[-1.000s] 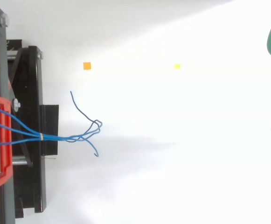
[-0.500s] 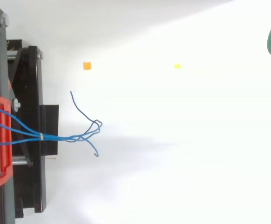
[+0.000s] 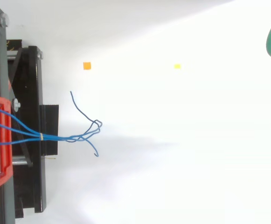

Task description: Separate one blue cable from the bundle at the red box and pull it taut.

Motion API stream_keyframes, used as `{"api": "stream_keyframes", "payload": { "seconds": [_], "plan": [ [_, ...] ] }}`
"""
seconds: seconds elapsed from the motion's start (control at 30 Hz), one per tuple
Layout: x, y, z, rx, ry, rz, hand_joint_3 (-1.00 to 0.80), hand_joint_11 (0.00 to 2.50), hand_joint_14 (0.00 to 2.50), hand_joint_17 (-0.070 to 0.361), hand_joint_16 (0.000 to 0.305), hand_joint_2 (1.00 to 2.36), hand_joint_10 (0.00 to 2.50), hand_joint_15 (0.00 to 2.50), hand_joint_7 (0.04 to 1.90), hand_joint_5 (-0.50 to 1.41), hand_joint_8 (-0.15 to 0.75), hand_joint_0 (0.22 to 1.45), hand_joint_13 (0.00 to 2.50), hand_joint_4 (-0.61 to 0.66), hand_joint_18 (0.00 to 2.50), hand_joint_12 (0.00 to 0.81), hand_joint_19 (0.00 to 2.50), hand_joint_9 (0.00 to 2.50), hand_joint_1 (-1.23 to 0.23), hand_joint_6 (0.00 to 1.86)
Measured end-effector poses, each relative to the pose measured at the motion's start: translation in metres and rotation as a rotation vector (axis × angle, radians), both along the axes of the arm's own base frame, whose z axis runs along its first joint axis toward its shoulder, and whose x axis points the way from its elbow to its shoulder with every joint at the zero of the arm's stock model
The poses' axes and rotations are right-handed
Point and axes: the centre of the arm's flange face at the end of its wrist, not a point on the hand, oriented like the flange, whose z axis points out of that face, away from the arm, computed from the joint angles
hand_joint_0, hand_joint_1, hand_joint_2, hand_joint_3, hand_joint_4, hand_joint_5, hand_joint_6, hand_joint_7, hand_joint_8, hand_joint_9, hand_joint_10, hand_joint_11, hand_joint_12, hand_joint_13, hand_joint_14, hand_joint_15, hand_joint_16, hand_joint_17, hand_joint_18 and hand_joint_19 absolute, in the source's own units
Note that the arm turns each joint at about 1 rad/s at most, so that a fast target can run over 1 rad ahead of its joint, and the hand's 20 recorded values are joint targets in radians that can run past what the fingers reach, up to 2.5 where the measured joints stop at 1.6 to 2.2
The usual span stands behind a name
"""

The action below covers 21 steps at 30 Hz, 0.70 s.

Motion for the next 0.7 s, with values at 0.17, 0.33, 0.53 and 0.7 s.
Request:
{"api": "stream_keyframes", "payload": {
  "seconds": [0.17, 0.33, 0.53, 0.7],
  "plan": [
    [0.008, 0.003, -0.014, -0.044, 0.031, 0.003, -0.49, 0.46, 0.01, 0.118, 0.053, 1.0, 0.01, 0.41, 0.78, -0.24, 0.364, 0.55, 0.62, 0.33, 0.69, 0.396, 0.59, 0.51, -0.62, 0.5],
    [0.02, 0.009, -0.033, -0.094, 0.062, 0.008, -0.49, 0.45, 0.01, 0.118, 0.053, 1.0, 0.01, 0.41, 0.78, -0.24, 0.364, 0.55, 0.62, 0.33, 0.69, 0.397, 0.59, 0.51, -0.62, 0.5],
    [0.038, 0.019, -0.045, -0.176, 0.031, -0.019, -0.49, 0.46, 0.01, 0.118, 0.052, 1.0, 0.01, 0.41, 0.78, -0.23, 0.364, 0.55, 0.62, 0.34, 0.69, 0.398, 0.59, 0.51, -0.62, 0.5],
    [0.05, 0.028, -0.052, -0.24, 0.014, -0.048, -0.49, 0.45, 0.01, 0.118, 0.052, 1.0, 0.01, 0.41, 0.78, -0.23, 0.364, 0.55, 0.62, 0.34, 0.69, 0.398, 0.58, 0.51, -0.62, 0.5]
  ]
}}
